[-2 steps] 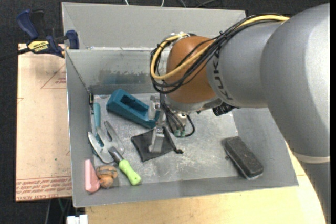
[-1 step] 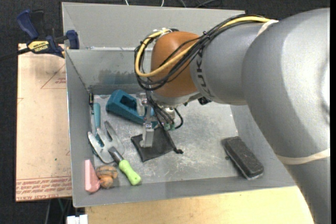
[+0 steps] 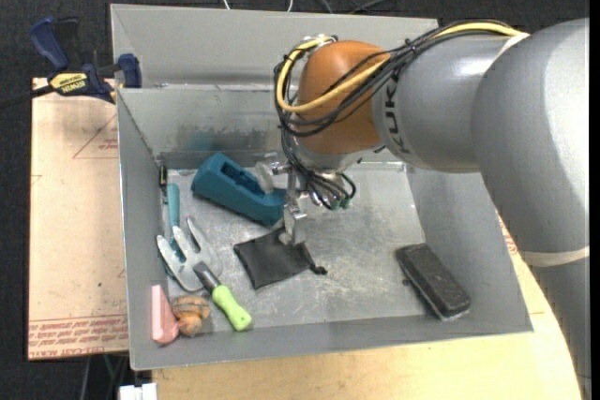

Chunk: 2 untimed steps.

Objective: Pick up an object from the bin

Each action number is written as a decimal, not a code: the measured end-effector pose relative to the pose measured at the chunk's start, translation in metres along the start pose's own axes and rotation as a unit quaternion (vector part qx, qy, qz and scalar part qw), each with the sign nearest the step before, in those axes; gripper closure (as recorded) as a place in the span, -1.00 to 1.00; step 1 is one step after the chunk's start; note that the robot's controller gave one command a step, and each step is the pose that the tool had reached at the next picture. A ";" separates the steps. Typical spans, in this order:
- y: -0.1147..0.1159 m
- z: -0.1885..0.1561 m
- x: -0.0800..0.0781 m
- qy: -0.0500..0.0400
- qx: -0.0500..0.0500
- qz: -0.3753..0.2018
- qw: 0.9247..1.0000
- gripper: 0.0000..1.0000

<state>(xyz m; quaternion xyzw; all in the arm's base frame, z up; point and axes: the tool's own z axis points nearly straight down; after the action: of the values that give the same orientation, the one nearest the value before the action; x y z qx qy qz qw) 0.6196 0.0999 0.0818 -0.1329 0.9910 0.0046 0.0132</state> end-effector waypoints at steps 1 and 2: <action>-0.002 0.010 0.030 0.008 0.002 0.070 0.998 1.00; -0.002 0.009 0.030 0.008 0.002 0.070 0.997 1.00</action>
Offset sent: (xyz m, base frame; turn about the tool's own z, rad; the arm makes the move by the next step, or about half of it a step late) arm 0.0000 0.0000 0.0000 0.0000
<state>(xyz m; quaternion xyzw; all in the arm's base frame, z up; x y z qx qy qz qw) 0.5919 0.0898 0.0718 -0.0628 0.9980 0.0027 0.0053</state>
